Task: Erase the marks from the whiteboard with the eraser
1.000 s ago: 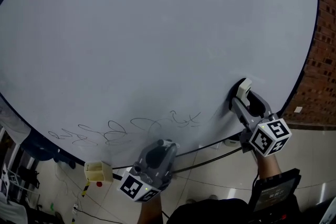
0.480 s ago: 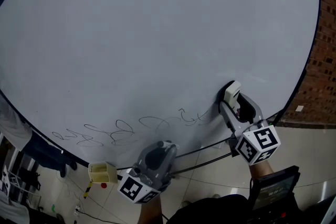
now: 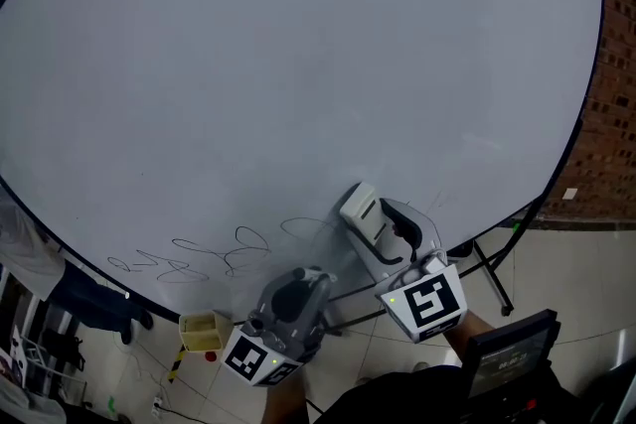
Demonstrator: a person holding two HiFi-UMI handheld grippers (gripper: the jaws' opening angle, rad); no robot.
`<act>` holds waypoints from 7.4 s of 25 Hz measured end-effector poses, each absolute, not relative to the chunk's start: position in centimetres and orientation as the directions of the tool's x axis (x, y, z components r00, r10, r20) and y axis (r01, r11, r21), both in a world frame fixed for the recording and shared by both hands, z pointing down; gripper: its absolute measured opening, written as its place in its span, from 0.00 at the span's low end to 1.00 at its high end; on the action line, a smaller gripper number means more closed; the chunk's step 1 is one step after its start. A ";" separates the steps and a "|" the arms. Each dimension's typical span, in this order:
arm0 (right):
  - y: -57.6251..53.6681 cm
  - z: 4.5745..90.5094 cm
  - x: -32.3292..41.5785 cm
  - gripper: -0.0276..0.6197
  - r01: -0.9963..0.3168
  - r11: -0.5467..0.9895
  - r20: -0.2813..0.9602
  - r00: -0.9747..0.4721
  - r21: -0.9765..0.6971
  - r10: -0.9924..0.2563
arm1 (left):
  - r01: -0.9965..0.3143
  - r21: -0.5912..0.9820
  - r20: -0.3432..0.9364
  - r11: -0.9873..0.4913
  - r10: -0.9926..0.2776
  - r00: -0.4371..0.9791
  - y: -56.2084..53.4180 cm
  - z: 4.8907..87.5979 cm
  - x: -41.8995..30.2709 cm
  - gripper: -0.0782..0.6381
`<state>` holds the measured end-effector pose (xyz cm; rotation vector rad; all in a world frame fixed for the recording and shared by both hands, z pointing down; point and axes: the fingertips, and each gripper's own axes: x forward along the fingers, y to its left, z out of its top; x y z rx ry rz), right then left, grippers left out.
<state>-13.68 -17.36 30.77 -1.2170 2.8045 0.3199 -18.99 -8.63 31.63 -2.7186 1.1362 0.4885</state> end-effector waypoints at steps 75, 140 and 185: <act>-17.5 30.7 -14.0 0.41 -0.708 0.704 -0.123 -0.694 -0.064 -0.709 | -0.738 -0.003 -0.378 -0.675 -0.683 0.625 -7.8 31.6 -23.6 0.19; -19.7 27.8 -8.7 0.41 -0.799 0.588 -0.180 -0.564 -0.127 -0.806 | -0.725 -0.003 -0.383 -0.688 -0.669 0.637 -8.7 32.5 -24.2 0.19; -17.1 38.5 -14.6 0.41 -0.680 0.732 -0.026 -0.733 0.031 -0.680 | -0.719 -0.002 -0.363 -0.695 -0.670 0.648 -9.4 31.3 -21.0 0.19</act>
